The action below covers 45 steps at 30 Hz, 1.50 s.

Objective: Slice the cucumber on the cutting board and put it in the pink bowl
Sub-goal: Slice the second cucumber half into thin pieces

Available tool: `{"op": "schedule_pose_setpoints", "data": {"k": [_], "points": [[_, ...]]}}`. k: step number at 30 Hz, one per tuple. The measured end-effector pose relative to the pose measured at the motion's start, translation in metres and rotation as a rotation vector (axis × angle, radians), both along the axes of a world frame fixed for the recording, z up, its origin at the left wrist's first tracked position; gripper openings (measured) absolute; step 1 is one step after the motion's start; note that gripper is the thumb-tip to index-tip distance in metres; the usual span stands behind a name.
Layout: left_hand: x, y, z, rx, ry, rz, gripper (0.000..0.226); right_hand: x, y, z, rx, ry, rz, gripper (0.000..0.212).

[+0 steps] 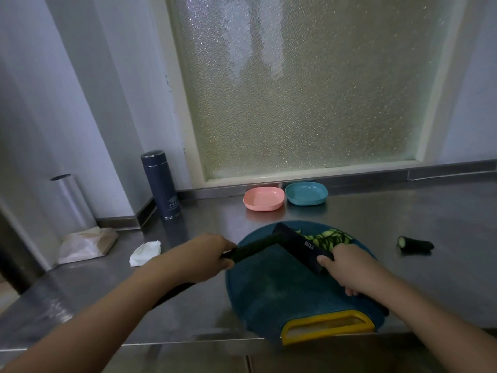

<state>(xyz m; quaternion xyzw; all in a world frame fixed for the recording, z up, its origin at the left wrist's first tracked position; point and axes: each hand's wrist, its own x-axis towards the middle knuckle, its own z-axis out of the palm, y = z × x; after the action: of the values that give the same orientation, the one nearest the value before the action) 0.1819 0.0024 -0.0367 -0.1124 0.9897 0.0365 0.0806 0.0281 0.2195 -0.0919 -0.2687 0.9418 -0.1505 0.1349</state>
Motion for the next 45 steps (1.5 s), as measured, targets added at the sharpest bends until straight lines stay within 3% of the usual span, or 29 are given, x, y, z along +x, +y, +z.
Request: {"op": "schedule_pose_setpoints", "data": {"k": [7, 12, 30, 45], "points": [[-0.022, -0.002, -0.014, 0.048, -0.006, 0.227, 0.035, -0.006, -0.003, 0.006, -0.002, 0.005, -0.061, 0.043], [-0.026, -0.007, -0.015, 0.231, 0.052, 0.357, 0.042, -0.005, -0.002, 0.005, 0.007, 0.008, -0.065, 0.041], [-0.028, 0.005, -0.018, 0.241, 0.089, 0.336, 0.036, 0.011, 0.056, 0.027, -0.118, -0.273, 0.057, 0.043], [-0.031, 0.015, -0.025, 0.312, 0.045, 0.407, 0.042, -0.007, 0.053, -0.005, -0.057, -0.104, -0.006, 0.043]]}}
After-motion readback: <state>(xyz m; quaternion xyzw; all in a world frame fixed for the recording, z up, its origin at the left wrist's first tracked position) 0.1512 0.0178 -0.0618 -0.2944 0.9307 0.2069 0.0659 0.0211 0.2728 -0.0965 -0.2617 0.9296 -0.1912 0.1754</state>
